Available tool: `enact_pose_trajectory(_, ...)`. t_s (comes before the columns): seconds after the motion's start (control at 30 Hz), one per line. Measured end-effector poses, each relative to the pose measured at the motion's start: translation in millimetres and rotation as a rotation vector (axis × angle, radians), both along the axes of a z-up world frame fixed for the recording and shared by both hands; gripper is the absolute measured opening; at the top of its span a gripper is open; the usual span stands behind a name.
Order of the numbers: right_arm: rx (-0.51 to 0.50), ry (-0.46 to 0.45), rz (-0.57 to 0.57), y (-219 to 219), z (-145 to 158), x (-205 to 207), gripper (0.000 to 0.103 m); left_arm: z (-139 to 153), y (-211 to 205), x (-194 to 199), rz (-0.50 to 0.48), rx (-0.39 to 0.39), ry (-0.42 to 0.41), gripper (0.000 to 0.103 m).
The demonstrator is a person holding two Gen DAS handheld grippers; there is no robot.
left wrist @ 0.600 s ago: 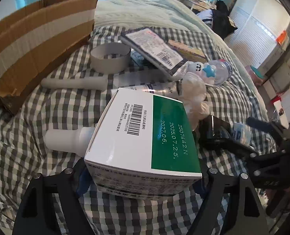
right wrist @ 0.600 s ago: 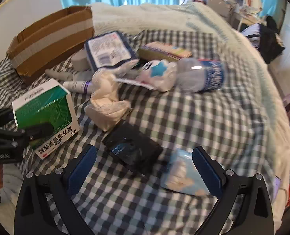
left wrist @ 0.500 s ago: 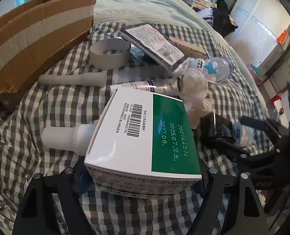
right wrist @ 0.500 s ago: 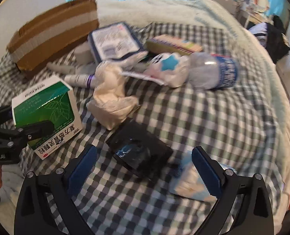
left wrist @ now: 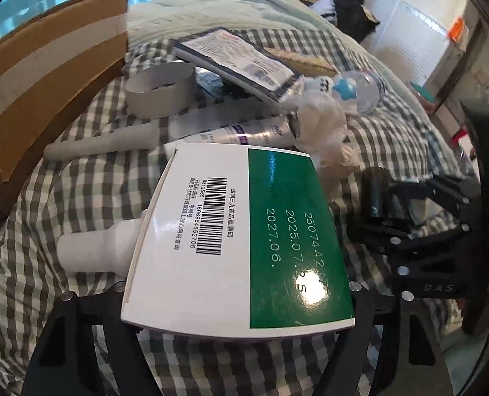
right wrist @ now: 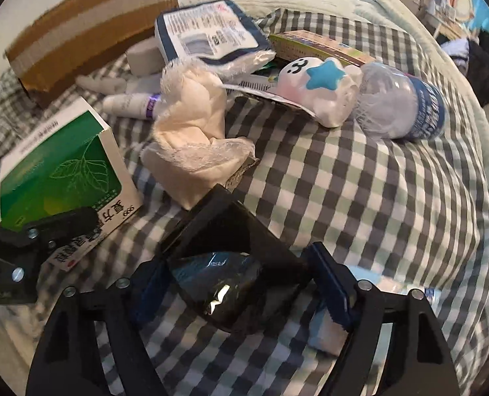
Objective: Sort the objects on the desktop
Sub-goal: 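Grasp the green-and-white medicine box with the left gripper while the right grasps the black pouch, then carry both items to the cardboard box and release them inside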
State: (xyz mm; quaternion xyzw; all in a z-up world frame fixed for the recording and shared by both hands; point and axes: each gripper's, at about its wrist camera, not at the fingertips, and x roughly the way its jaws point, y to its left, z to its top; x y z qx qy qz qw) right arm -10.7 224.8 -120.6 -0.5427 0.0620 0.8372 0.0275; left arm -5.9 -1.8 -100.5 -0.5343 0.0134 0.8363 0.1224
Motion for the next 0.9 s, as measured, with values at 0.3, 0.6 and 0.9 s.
enact_pose_trajectory(0.3,-0.011,0.066,-0.032,-7,50,19,0.079,50,-14,11,0.029,0.051,0.093,0.078)
enact_pose_trajectory(0.6,-0.002,0.292,0.022,-47,187,4,0.079,168,-81,10,0.244,0.073,0.288,0.078)
enact_pose_trajectory(0.9,0.044,0.436,0.156,-113,319,-70,0.079,310,-167,-22,0.415,0.051,0.461,0.078)
